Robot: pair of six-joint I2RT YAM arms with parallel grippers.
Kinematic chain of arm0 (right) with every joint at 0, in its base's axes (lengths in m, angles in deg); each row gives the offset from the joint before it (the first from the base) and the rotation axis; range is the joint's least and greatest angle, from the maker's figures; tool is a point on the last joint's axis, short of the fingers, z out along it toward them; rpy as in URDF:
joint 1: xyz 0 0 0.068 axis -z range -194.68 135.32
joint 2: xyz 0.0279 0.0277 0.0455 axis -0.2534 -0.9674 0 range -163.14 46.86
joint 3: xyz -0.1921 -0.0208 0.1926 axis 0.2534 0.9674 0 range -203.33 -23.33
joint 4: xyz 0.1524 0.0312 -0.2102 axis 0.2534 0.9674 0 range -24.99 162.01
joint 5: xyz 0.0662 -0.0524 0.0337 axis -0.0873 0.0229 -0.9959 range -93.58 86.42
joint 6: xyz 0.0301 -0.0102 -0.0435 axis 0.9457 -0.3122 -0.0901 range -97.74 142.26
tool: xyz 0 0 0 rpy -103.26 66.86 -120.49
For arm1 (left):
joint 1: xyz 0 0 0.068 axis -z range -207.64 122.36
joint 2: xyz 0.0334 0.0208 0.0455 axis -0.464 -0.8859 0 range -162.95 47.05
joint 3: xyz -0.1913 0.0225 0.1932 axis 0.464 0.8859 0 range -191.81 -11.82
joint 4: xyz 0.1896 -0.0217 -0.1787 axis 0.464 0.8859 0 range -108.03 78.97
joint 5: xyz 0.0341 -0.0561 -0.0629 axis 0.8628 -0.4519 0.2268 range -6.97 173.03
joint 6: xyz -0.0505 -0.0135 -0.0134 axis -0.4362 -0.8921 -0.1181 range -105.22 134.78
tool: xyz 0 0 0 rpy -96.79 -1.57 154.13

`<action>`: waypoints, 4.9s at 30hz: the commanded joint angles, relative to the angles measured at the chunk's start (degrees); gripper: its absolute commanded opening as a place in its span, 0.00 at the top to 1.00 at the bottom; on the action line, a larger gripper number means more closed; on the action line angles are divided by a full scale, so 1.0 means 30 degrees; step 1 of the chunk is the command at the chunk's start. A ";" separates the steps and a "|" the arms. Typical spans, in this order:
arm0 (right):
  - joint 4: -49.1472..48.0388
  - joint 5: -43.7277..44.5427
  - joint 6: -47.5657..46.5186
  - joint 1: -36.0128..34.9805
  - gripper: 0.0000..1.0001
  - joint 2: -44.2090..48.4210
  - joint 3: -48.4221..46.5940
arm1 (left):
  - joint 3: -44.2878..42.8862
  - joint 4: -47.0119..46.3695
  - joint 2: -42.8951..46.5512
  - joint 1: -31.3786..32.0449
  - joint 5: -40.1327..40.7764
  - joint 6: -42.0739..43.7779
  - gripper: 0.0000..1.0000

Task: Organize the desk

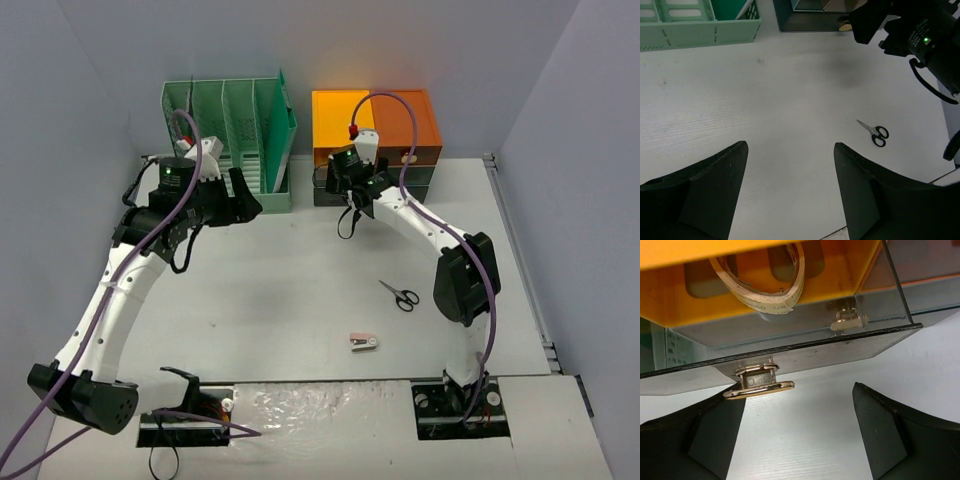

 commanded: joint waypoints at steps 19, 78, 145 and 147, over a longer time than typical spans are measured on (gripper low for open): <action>-0.2198 -0.1744 0.0286 0.2722 0.16 -0.1975 -0.3845 | -0.7677 -0.4717 -0.4903 0.2108 -0.5689 -0.0965 0.33; -0.1332 -0.3695 0.2501 0.3444 0.15 0.8708 0.7434 | -2.2282 -0.4915 -2.0286 0.2069 -0.3082 0.3139 0.33; -0.2140 -0.3952 0.1494 0.1902 0.14 0.7243 0.7814 | -2.3323 -0.5838 -2.0425 0.4406 -0.1453 0.6798 0.32; -0.2140 -0.3981 0.1413 0.1916 0.13 0.7214 0.7770 | -2.3337 -0.6050 -2.0667 0.4267 -0.1635 0.6376 0.32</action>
